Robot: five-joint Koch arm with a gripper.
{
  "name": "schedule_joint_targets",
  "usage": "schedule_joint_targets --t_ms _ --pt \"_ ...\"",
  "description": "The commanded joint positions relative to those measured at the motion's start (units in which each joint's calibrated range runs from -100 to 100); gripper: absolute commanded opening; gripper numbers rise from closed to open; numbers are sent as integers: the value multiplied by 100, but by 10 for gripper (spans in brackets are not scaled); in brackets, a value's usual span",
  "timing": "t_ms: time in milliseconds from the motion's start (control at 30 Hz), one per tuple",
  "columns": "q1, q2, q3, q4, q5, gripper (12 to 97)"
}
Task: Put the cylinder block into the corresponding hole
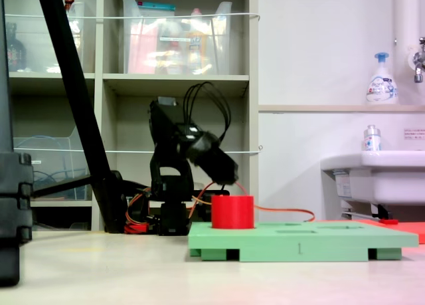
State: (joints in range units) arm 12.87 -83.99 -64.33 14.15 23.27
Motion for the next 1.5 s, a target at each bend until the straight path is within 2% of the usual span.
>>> schedule_joint_targets --t_ms 0,200,333,600,833,1233,1300,1467 --pt "-127 -735 232 -312 -796 460" --pt "-689 -1531 411 -1371 -1983 457" --pt "-1114 -1531 -187 -1391 -2203 457" --pt "-1236 -1601 -2470 -1063 -2486 469" --pt "-1241 -1601 -3537 -1053 -2457 469" --pt "-1206 -1601 -3567 -1073 -2364 469" --pt "-1206 -1601 -3567 -1073 -2364 494" --pt "-1211 -1601 -3567 -1073 -2364 497"
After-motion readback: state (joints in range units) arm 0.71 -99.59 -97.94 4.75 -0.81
